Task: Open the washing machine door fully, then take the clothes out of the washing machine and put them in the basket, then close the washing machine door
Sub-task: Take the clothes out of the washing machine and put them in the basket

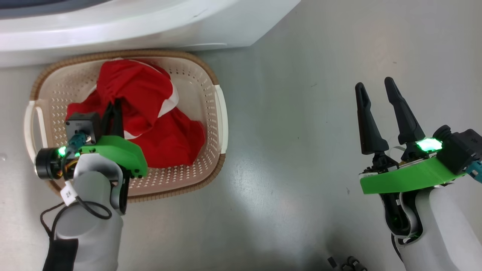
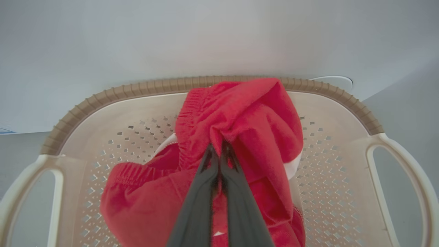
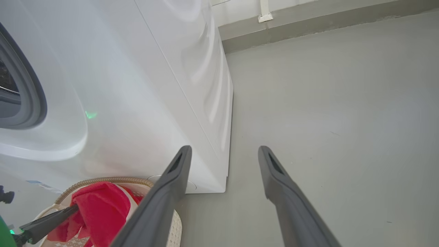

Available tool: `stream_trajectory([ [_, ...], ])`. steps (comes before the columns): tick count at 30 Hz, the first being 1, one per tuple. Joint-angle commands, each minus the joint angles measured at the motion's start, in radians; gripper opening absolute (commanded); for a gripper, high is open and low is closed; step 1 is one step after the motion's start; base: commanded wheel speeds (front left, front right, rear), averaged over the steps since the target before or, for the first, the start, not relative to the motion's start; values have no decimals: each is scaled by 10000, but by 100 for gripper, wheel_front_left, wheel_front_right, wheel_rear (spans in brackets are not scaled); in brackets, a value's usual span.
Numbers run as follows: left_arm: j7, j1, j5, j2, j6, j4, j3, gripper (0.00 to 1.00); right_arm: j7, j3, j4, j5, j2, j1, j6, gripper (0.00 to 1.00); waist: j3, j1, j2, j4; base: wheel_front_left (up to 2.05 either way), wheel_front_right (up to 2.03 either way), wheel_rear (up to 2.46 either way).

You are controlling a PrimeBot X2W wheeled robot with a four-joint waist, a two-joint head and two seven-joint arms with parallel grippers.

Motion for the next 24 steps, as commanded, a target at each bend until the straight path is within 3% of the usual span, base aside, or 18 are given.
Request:
stream_trajectory([
  [1, -49, 311, 39, 278, -41, -94, 245, 90, -63, 206, -153, 50, 15, 226, 65, 100, -177, 0, 0, 2, 0, 0, 0],
  [2, -49, 361, 41, 277, -56, -124, 252, 100, -63, 200, -142, 48, 18, 248, 65, 100, -249, 0, 0, 11, 0, 0, 0],
  [18, -49, 1753, -275, 242, -225, -1392, 305, 100, -63, 126, 165, 14, -235, 799, 65, 100, -2106, 0, 0, 300, 0, 0, 0],
  [24, -49, 2463, -411, 241, -265, -2459, 85, 100, -63, -22, 241, 10, -426, 1281, 65, 100, -2947, 0, 0, 513, 0, 0, 0],
])
